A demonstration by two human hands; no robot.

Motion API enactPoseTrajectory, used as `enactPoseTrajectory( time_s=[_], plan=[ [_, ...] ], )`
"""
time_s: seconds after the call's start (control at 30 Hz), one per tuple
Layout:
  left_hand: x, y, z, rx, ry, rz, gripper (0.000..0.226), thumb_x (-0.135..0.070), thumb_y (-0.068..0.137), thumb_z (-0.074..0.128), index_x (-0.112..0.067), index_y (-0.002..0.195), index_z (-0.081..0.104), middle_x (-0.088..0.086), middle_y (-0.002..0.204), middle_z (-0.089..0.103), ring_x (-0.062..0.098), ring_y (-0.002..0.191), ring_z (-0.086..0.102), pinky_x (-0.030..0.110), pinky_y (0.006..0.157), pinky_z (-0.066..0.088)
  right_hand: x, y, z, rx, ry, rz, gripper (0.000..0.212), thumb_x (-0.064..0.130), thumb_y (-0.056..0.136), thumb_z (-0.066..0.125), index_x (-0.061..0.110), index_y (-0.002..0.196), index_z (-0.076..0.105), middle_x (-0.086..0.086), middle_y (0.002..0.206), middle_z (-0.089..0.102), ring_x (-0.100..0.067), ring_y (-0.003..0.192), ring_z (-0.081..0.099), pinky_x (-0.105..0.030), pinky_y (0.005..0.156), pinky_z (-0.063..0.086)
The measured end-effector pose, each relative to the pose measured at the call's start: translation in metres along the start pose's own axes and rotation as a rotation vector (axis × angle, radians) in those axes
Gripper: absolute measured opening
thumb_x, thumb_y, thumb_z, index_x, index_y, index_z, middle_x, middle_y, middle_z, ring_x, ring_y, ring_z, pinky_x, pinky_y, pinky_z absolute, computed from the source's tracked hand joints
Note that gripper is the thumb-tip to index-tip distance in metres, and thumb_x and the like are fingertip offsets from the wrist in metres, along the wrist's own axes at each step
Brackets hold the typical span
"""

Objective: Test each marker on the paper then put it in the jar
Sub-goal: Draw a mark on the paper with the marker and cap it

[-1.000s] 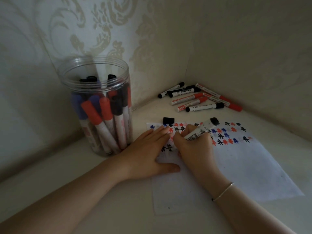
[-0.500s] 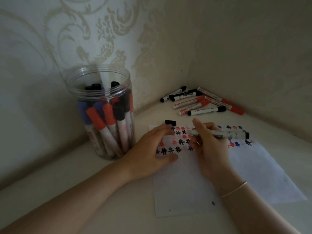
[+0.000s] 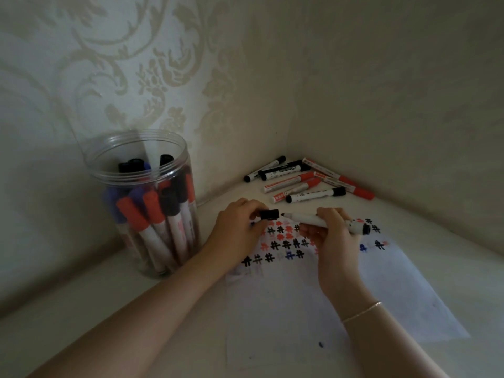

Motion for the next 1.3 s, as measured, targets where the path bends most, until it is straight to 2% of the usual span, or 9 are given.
enactPoseTrajectory(
  time_s=[0.07,0.2,0.4,0.5,0.67,0.97,1.13,1.23,1.3],
  plan=[
    [-0.001,-0.001,-0.002,-0.011,-0.052,0.028,0.024,-0.02,0.092,0.06,-0.02,0.115,0.063,-0.005,0.108,0.06,0.006,0.099,0.053,0.002,0.079,0.034,-0.001,0.001,0.001,0.003,0.022,0.001,0.023,0.002,0.087,0.053,0.01,0.066,0.05,0.0,0.058,0.053,-0.02,0.059,0.055,-0.04,0.073,0.047],
    [0.002,-0.002,-0.002,0.004,-0.077,0.057,0.022,-0.019,0.091,0.062,-0.022,0.113,0.064,-0.006,0.105,0.061,0.005,0.097,0.054,0.0,0.078,0.034,-0.003,0.001,0.001,0.023,0.032,0.001,0.024,0.001,0.087,0.053,0.009,0.065,0.048,-0.001,0.059,0.051,-0.02,0.058,0.053,-0.04,0.071,0.046],
    [-0.003,-0.006,0.001,0.069,-0.219,0.136,0.018,-0.013,0.091,0.061,-0.025,0.106,0.063,-0.009,0.1,0.063,0.005,0.089,0.058,0.018,0.079,0.046,-0.002,0.0,0.001,0.059,0.032,0.054,0.019,0.001,0.085,0.053,0.008,0.068,0.05,-0.008,0.059,0.045,-0.023,0.054,0.047,-0.033,0.054,0.046],
    [-0.013,-0.008,-0.003,0.184,-0.584,0.02,0.012,-0.007,0.094,0.053,-0.012,0.102,0.061,0.001,0.083,0.061,0.013,0.064,0.055,0.024,0.062,0.049,0.003,-0.004,0.002,0.117,0.051,0.07,0.022,0.006,0.088,0.053,0.008,0.067,0.049,-0.008,0.053,0.043,-0.02,0.045,0.042,-0.029,0.044,0.04],
    [-0.026,-0.012,0.0,0.238,-0.91,-0.197,0.015,-0.018,0.097,0.05,-0.009,0.087,0.057,0.003,0.062,0.044,0.007,0.044,0.035,0.018,0.044,0.029,0.005,-0.01,0.008,0.257,-0.053,-0.013,0.025,0.006,0.092,0.051,0.006,0.067,0.049,-0.011,0.05,0.044,-0.018,0.036,0.034,-0.025,0.036,0.03],
    [-0.041,-0.018,-0.005,0.156,-0.905,-0.2,0.018,-0.018,0.096,0.053,-0.011,0.079,0.049,-0.002,0.057,0.039,0.007,0.044,0.03,0.019,0.046,0.03,0.019,-0.019,0.013,0.313,-0.019,-0.074,0.025,0.001,0.093,0.049,0.003,0.068,0.049,-0.016,0.055,0.048,-0.021,0.038,0.042,-0.025,0.036,0.038],
    [-0.073,-0.024,-0.046,0.064,-0.847,-0.047,0.015,-0.017,0.097,0.05,-0.01,0.084,0.049,-0.01,0.057,0.043,0.004,0.049,0.037,0.017,0.049,0.034,0.056,-0.031,0.035,0.39,0.078,-0.091,0.026,0.005,0.093,0.048,0.003,0.067,0.051,-0.01,0.051,0.05,-0.019,0.039,0.043,-0.026,0.038,0.036],
    [-0.098,-0.024,-0.098,-0.117,-0.639,0.092,0.012,-0.022,0.094,0.053,-0.01,0.091,0.05,-0.007,0.06,0.053,0.008,0.051,0.046,0.02,0.05,0.04,0.087,-0.036,0.073,0.569,0.265,0.051,0.03,0.014,0.094,0.05,0.008,0.064,0.051,-0.003,0.047,0.049,-0.011,0.036,0.041,-0.021,0.037,0.036],
    [-0.108,-0.022,-0.139,-0.327,-0.439,0.158,0.014,-0.025,0.091,0.06,-0.013,0.092,0.052,-0.001,0.062,0.06,0.008,0.048,0.053,0.018,0.05,0.045,0.1,-0.041,0.102,0.689,0.363,0.23,0.026,0.034,0.087,0.059,0.012,0.074,0.054,0.0,0.051,0.048,-0.006,0.038,0.041,-0.017,0.039,0.038]
  ],
)
Point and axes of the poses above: each hand's wrist, its own y-axis towards the middle knuckle, its own z-axis out of the palm, x = y × z, the point moved 2 cm from there along y, towards the middle knuckle
